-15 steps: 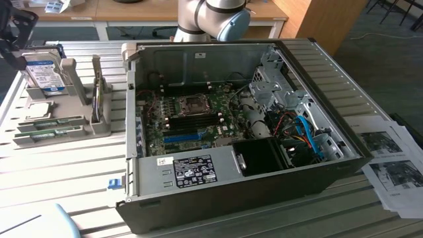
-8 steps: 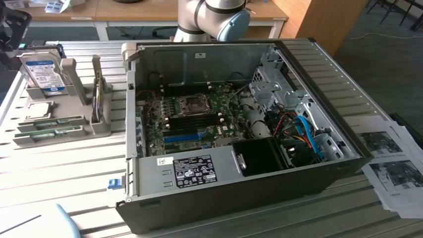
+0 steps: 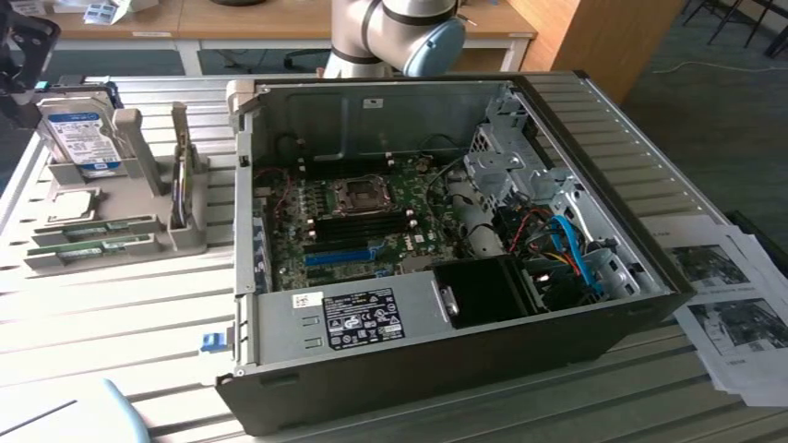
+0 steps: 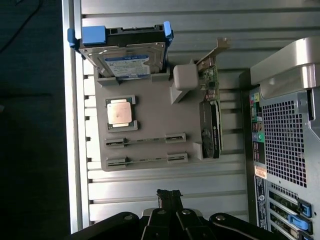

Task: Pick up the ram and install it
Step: 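Reach for the ram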

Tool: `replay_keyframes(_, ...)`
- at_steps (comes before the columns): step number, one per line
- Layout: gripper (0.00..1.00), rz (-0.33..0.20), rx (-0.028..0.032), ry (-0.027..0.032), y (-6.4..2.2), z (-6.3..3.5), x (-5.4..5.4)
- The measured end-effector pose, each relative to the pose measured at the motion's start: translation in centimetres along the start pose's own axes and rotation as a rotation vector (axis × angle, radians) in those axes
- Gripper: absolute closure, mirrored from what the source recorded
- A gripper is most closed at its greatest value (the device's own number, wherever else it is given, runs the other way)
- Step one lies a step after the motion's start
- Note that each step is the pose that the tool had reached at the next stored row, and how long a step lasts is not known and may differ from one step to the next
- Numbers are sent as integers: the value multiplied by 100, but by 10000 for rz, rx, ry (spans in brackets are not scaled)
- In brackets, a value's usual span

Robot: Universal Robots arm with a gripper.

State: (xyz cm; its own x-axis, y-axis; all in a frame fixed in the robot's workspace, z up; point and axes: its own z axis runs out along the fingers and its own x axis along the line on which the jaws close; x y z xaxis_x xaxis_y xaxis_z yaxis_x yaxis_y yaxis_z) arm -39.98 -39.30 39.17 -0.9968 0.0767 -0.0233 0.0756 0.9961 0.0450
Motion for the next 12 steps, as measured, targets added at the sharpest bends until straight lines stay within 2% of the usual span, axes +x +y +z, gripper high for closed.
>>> replay_keyframes(6,91,1,4,0,107,8,11)
replay_keyframes(12,91,1,7,-1,105,8,36)
